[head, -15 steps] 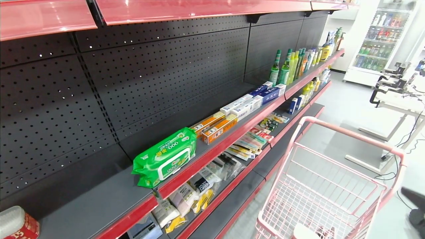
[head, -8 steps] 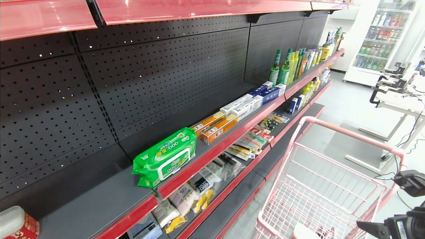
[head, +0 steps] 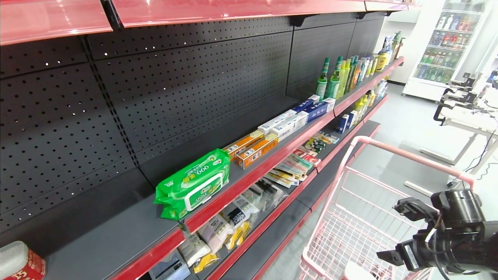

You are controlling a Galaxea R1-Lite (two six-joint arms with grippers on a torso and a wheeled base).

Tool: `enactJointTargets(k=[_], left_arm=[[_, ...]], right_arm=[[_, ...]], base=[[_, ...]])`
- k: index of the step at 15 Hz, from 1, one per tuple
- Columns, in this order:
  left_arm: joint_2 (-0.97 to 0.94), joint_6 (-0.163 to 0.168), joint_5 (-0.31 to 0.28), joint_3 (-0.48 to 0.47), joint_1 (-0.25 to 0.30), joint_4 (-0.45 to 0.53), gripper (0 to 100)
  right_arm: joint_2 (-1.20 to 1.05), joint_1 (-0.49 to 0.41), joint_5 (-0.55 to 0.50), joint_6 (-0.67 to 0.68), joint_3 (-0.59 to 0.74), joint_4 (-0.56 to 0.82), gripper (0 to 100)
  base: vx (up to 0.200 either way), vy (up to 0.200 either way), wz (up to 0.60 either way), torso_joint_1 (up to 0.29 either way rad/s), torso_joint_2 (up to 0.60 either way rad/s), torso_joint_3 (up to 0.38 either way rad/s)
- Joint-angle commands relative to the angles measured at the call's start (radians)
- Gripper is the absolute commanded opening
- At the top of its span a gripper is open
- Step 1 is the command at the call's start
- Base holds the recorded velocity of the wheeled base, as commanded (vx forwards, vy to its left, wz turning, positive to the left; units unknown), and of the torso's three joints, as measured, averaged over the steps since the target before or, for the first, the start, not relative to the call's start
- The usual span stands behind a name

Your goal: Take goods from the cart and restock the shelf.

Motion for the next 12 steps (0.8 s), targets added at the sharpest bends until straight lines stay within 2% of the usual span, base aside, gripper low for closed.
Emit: enactJointTargets(k=[1, 10, 12], left_arm=[[0.001, 0.000, 0.000, 0.000, 0.000, 0.000, 100], [0.001, 0.000, 0.000, 0.000, 0.000, 0.000, 100], [0.001, 0.000, 0.000, 0.000, 0.000, 0.000, 100]], right_arm=[[0.154, 0.020, -0.002, -0.006, -0.013, -0.020, 100], [0.203, 0.010, 0.000, -0.088, -0.038, -0.023, 100], [0.237, 0.007, 0.000, -0.095, -0.042, -0.058, 100]], base=[[0.000, 0.000, 0.00, -0.061, 0.17, 0.090], [0.000, 0.000, 0.00, -0.089, 0.20, 0.111], [0.000, 0.000, 0.00, -0.119, 0.25, 0.139]])
